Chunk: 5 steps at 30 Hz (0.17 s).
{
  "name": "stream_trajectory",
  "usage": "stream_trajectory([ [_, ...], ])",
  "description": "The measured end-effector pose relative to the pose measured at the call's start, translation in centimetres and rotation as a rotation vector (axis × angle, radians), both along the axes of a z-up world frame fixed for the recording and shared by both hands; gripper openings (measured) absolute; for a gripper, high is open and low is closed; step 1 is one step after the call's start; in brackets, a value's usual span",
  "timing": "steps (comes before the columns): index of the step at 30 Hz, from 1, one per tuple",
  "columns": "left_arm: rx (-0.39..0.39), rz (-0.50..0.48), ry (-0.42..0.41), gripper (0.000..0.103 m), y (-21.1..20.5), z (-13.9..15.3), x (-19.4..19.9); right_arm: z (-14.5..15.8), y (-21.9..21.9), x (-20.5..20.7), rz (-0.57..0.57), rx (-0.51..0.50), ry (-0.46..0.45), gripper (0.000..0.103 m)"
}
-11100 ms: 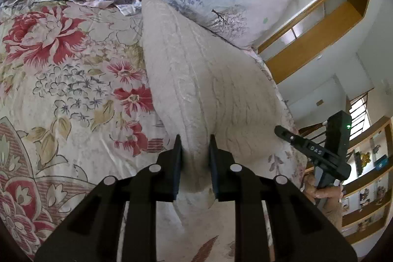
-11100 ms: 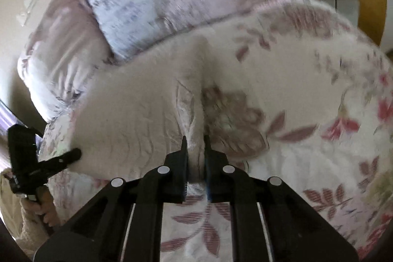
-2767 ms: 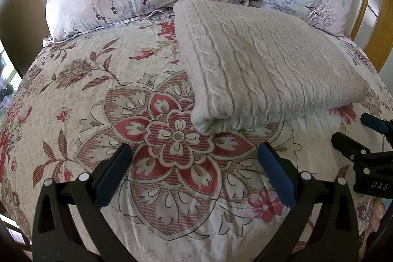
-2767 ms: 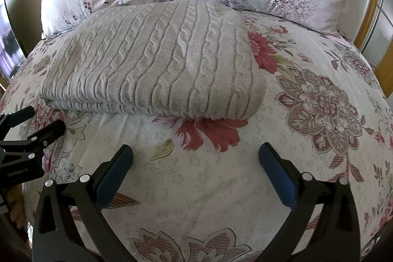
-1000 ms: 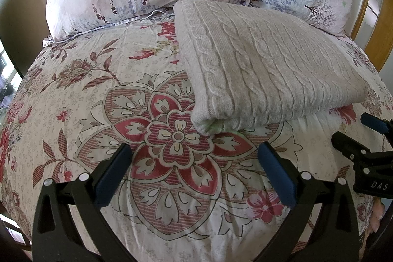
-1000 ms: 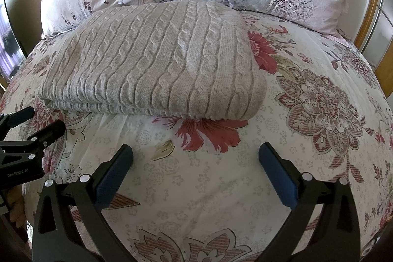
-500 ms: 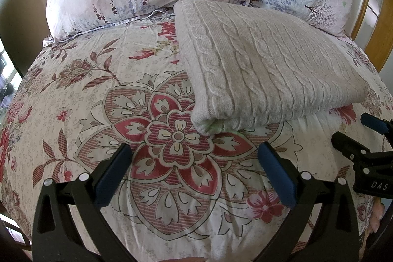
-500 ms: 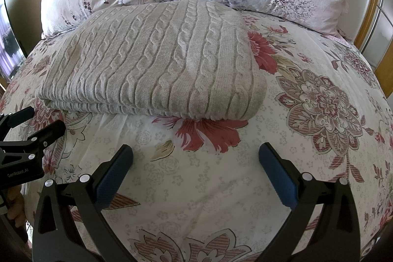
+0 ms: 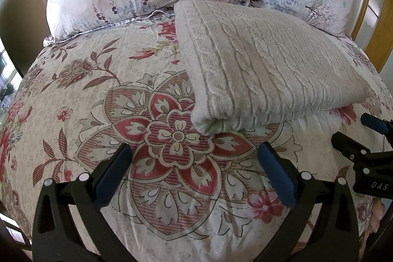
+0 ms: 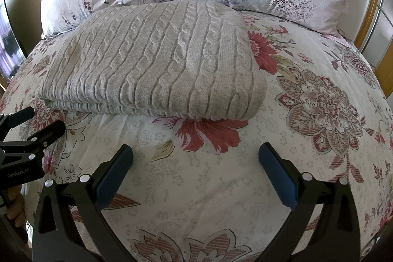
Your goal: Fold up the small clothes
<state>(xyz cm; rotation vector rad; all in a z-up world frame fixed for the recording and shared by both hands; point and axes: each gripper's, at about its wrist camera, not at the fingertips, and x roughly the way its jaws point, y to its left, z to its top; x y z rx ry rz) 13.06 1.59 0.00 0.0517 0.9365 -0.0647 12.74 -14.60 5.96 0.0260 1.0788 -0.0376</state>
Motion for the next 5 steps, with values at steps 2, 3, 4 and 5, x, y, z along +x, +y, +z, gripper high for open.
stream_trajectory([
  [2, 0.000, 0.000, 0.000, 0.101, 0.00, -0.01, 0.00, 0.00, 0.00, 0.00, 0.000, 0.000, 0.000, 0.102],
  [3, 0.000, 0.000, 0.000, 0.101, 0.00, -0.01, 0.00, 0.00, 0.00, 0.02, 0.000, 0.000, 0.000, 0.102],
  [4, 0.000, 0.000, 0.000, 0.101, 0.00, -0.01, 0.00, 0.00, 0.00, 0.02, 0.000, 0.000, 0.000, 0.102],
  [5, 0.000, 0.000, 0.000, 0.101, 0.00, -0.01, 0.01, 0.00, 0.00, 0.00, 0.000, 0.000, 0.000, 0.102],
])
